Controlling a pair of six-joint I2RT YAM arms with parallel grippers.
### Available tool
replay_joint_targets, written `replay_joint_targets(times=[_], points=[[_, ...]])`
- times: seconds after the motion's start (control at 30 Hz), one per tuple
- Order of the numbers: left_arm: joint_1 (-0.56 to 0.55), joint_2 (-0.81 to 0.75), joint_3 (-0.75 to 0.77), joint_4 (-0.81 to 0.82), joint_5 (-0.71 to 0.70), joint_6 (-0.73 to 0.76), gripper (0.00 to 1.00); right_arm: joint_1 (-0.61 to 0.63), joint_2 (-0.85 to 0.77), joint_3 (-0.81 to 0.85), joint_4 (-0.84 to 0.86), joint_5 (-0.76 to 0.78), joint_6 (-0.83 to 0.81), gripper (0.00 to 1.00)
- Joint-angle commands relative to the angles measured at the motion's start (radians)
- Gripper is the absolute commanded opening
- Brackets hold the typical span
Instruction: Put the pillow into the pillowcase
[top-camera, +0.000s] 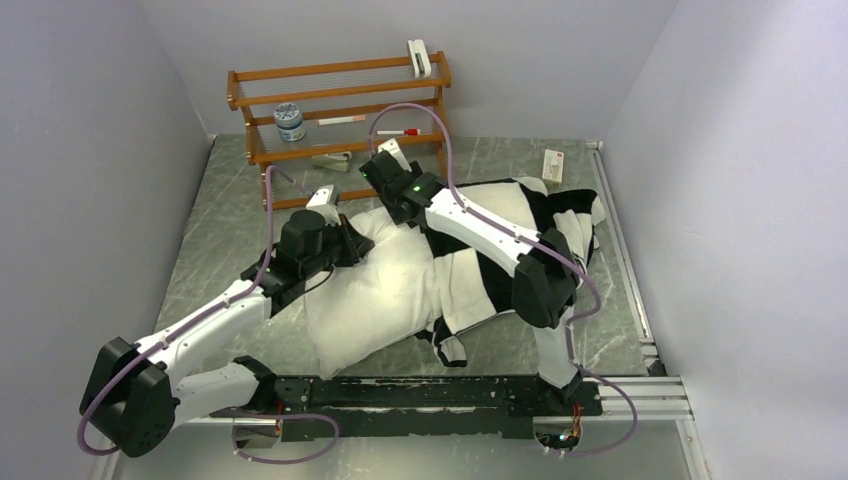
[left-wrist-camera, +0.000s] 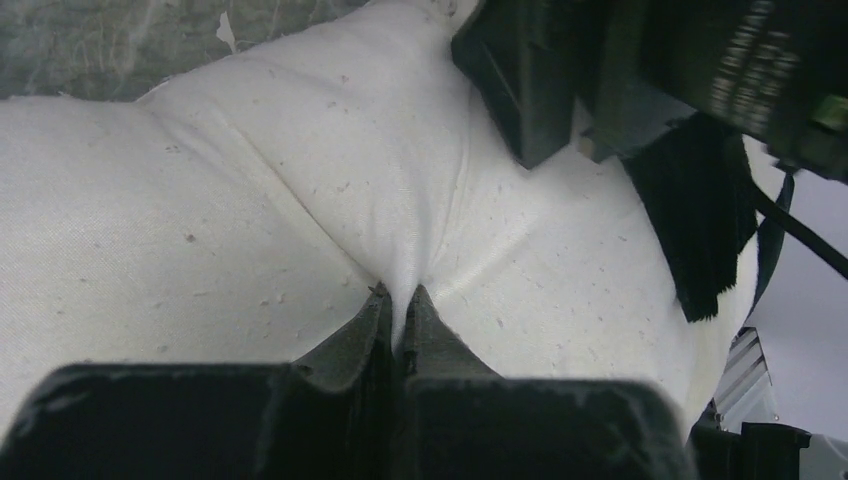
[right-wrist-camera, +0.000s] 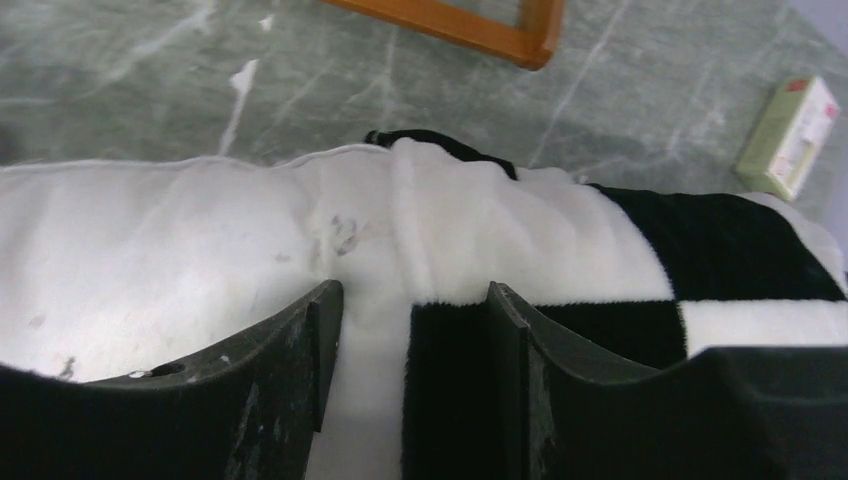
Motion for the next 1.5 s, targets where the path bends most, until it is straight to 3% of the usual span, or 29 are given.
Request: replay_joint_targets(times=[0.0,0.13,0.27,0.37,0.47,0.57,0.67,0.77,0.9,1.1,1.23,1.33,1.47], points=[[-0.037,-0.015,-0.02,-0.028,0.029,0.001,0.05,-0.006,0.08,0.066,-0.1,0.254,-0.042,0.57],[-0.039,-0.015,-0.014,-0.046,0.019,0.009,0.05,-0.008,0.098,0.078,-0.08,0.292,-0.068,0.53],[-0.039,-0.025,-0.027,-0.047,0.009,0.004,0.05,-0.011,0.103,0.055,-0.033,0.326,-0.1,0.42],[-0.04,-0.038,-0.039,-0.037,0.006,-0.008,0.05,-0.02,0.112,0.054,0.026,0.294,-0.16,0.25],[-0.041,-0.036,-0.031,-0.037,0.0,-0.014,0.05,-0.016,0.124,0.106,0.049,0.213,-0.188,0.0],[-0.042,-0.036,-0.012,-0.037,-0.012,-0.019,0.05,-0.003,0.095,0.17,0.045,0.026,-0.149,0.0],[-0.042,-0.049,-0.002,-0.007,-0.022,-0.021,0.05,0.017,-0.005,0.141,0.141,-0.256,-0.04,0.0],[-0.044,-0.062,0.008,0.002,-0.034,-0.02,0.05,0.028,-0.124,0.033,0.274,-0.531,0.098,0.0],[-0.044,-0.055,0.029,0.004,-0.041,-0.02,0.05,0.045,-0.254,-0.199,0.491,-0.692,0.25,0.0],[-0.045,-0.01,0.051,0.05,-0.013,-0.05,0.05,0.066,-0.356,-0.423,0.869,-0.779,0.493,0.0],[-0.048,-0.001,0.073,0.059,-0.009,-0.058,0.05,0.082,-0.38,-0.515,1.026,-0.729,0.623,0.0],[-0.049,0.001,0.098,0.054,-0.004,-0.056,0.05,0.099,-0.397,-0.558,1.054,-0.626,0.629,0.0],[-0.05,0.013,0.104,0.027,0.01,-0.048,0.05,0.094,-0.38,-0.497,0.835,-0.471,0.452,0.04]])
